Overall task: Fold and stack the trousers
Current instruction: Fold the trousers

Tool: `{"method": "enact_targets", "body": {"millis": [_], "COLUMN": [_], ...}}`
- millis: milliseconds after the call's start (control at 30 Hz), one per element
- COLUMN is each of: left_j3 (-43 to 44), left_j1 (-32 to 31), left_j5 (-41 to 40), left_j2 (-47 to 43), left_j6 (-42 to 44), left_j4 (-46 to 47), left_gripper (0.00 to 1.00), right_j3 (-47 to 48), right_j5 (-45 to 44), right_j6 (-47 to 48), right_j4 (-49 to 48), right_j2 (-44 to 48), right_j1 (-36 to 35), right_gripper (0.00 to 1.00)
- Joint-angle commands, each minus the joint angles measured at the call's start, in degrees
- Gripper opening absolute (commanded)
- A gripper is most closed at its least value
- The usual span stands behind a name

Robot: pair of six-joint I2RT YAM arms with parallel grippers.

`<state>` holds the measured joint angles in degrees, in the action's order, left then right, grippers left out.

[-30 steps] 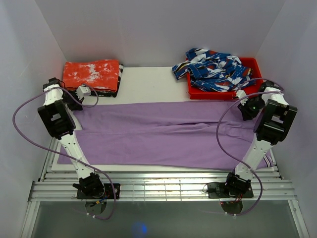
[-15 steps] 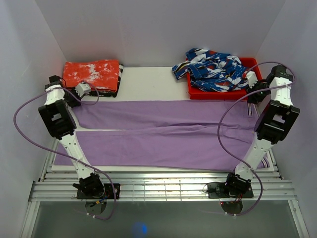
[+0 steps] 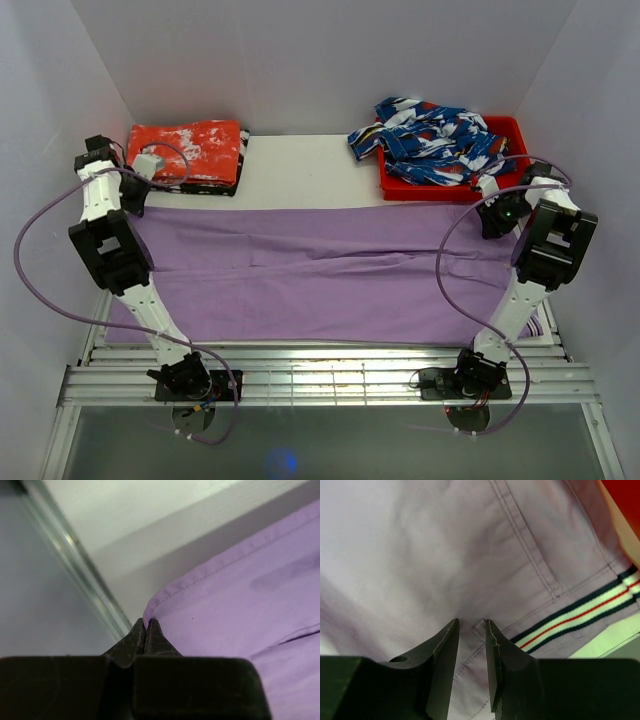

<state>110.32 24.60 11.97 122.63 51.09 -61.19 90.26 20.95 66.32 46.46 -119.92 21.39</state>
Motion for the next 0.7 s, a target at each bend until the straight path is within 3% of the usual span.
{"method": "enact_targets", "body": {"millis": [0, 167, 433, 500, 667], "left_j3": [0.77, 0.6, 9.64, 9.91, -0.7], "left_j1": [-0.78, -6.31, -11.68, -11.68, -10.63], "left_j5": [-7.65, -10.91, -16.27, -16.54, -17.59], "left_j2": [-7.4, -3.55, 15.59, 16.85, 11.6], "left_j6": [-6.61, -7.23, -13.29, -13.21, -9.27], "left_j4": [0.72, 4.93, 8.89, 9.42, 14.51], "left_gripper": [0.0, 0.0, 0.0, 0.0, 0.0], "right_j3": [-0.87, 0.35, 0.0, 0.36, 6.14], "right_j5": [0.93, 1.9, -2.04, -2.93, -1.62], "right_j6": [-0.76, -2.16, -1.11, 0.11, 1.27], "right_j4": [-1.54, -1.46, -1.02, -1.02, -1.11], "right_j2": [3.29, 3.73, 4.43, 4.69, 4.35], "right_j1": [0.41, 0.41, 0.41, 0.41, 1.29], "right_gripper": [0.34, 0.34, 0.34, 0.33, 0.34]}}
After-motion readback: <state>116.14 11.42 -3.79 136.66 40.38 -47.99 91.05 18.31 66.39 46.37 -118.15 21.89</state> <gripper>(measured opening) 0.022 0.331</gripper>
